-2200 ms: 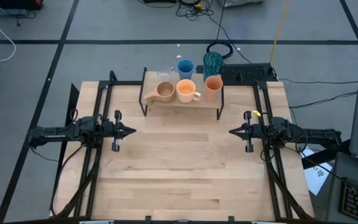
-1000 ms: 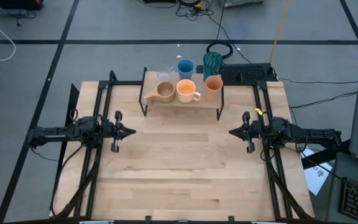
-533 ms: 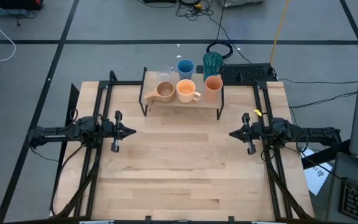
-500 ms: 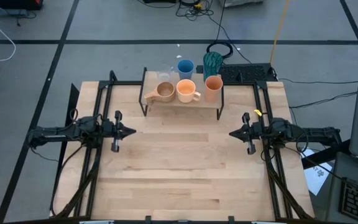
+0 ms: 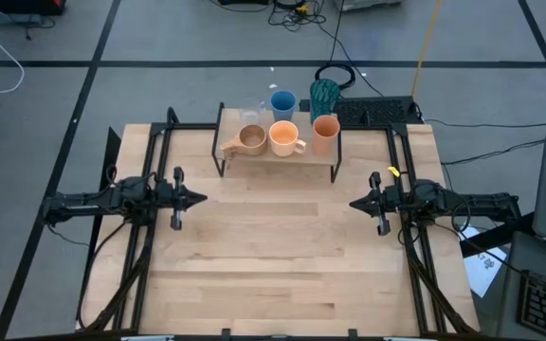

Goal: Stack small to large cups/mugs on shelf
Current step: Return to Home Position

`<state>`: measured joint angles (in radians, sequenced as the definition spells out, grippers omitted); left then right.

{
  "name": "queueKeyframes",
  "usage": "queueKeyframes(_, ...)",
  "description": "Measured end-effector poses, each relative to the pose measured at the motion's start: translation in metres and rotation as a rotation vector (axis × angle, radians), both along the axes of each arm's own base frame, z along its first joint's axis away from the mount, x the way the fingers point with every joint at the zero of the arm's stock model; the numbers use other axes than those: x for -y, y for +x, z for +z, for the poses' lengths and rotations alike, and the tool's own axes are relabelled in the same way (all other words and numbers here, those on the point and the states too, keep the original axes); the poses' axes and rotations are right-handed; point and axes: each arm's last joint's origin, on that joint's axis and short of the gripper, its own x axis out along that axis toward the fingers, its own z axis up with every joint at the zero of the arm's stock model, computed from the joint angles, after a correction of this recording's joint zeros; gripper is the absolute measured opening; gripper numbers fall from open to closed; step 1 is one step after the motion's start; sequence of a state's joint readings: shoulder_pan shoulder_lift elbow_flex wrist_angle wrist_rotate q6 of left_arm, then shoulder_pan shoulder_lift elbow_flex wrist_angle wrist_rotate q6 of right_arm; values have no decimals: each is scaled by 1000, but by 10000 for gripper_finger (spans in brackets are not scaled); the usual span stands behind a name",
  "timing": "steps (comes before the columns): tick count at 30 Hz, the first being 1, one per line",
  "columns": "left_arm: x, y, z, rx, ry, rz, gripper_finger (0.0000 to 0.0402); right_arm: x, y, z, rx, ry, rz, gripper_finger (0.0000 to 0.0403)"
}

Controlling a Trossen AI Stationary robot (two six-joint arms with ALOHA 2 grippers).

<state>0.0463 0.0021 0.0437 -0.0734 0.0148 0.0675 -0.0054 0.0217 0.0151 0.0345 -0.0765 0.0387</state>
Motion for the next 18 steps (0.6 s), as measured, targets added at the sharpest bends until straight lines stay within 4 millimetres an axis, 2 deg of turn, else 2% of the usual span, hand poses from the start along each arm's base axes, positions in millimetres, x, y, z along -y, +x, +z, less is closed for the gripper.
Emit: queueKeyframes(18,3,3,0,82,61,-91,1,0,0,0,2,2,-1,0)
